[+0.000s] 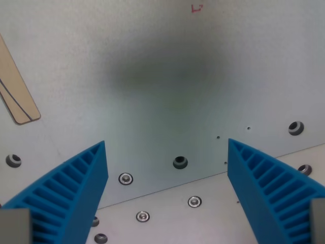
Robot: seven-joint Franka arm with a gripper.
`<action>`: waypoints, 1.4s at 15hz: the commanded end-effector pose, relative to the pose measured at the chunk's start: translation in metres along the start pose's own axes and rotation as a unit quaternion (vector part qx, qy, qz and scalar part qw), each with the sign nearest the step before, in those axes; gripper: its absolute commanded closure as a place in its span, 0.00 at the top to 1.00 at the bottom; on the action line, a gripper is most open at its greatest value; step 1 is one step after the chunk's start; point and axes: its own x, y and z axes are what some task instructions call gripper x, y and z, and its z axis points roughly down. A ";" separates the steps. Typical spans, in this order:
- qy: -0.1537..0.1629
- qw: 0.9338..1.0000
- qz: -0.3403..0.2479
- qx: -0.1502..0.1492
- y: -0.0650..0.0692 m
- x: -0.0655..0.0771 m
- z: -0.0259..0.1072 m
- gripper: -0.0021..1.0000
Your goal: Rotate around gripper negative x
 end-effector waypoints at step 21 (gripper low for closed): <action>0.001 0.985 0.002 -0.171 -0.001 0.000 -0.002 1.00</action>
